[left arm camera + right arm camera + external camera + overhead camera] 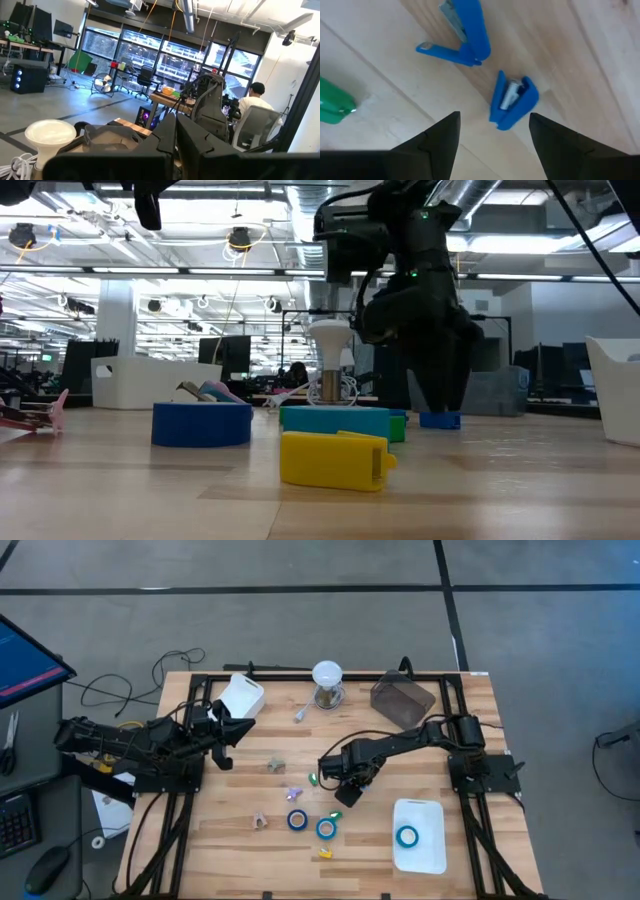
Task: Pick and place Stapler, Stapler remover, tape
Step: Put the right blue stapler into the black bin
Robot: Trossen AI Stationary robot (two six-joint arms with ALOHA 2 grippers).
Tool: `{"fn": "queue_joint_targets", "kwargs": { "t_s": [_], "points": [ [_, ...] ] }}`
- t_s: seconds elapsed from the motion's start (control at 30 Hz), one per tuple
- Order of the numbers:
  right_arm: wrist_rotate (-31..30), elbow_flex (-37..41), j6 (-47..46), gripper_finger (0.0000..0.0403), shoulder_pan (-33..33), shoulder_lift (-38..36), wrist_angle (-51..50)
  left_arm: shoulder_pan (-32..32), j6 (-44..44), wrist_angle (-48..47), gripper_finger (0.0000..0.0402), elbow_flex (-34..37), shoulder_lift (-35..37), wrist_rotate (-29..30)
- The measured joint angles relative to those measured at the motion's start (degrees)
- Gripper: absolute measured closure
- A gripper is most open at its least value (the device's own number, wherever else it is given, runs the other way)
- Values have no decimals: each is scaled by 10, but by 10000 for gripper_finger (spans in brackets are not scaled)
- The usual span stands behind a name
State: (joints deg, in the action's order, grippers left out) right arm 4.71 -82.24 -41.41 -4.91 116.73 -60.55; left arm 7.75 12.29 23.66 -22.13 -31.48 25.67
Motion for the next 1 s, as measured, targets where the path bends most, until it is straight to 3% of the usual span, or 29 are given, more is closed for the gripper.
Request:
{"fn": "queue_joint_targets", "kwargs": {
  "t_s": [0.8,1.0],
  "points": [
    [7,-3,15,174,-9,40,38,0,0,0,394,0,0,0],
    [-7,0,16,219,-7,30,45,0,0,0,394,0,0,0]
  ]
}}
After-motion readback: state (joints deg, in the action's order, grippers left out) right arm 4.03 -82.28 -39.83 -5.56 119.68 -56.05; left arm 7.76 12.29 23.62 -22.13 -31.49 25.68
